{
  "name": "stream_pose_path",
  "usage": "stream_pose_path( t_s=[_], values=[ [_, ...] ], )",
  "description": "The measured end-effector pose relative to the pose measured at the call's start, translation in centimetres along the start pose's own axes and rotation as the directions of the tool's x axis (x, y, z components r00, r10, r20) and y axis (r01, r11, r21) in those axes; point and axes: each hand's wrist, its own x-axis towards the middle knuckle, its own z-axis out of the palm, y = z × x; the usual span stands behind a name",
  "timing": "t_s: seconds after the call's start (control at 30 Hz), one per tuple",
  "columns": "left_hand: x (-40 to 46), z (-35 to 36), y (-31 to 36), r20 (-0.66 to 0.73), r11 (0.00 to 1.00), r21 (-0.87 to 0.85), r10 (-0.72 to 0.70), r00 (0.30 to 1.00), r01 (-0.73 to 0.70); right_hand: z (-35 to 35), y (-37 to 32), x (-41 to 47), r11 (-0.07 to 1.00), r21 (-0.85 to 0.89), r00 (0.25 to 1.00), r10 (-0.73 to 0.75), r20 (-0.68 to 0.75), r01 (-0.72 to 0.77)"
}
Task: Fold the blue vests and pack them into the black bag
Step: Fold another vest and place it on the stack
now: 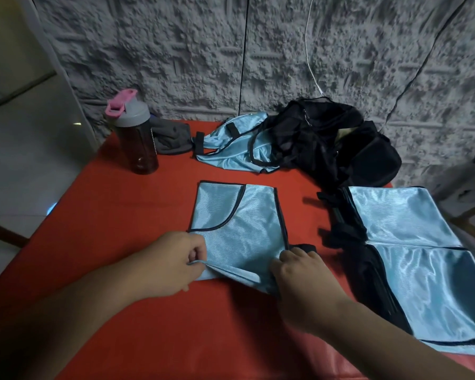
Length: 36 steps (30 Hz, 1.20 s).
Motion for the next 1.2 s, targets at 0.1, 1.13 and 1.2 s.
stream_pose_path(
  t_s=[0.1,1.13,1.2],
  values=[
    [-0.2,-0.7,0.2,0.037,1.000,0.009,-0.003,0.999,0.003,-1.2,0.7,0.4,0.997,0.079,0.999,-0.021,0.042,0.018],
    [7.8,-1.9,-3.3,-0.277,0.979,-0.200,-0.092,0.957,0.036,-2.0,7.1,10.0,0.706,0.617,0.936,0.304,0.177,-0.347],
    [8.2,-1.7,-3.3,-0.306,0.977,-0.210,-0.097,0.947,0.033,-1.4,7.2,10.5,0.713,0.604,0.930,0.332,0.159,-0.357]
  ],
)
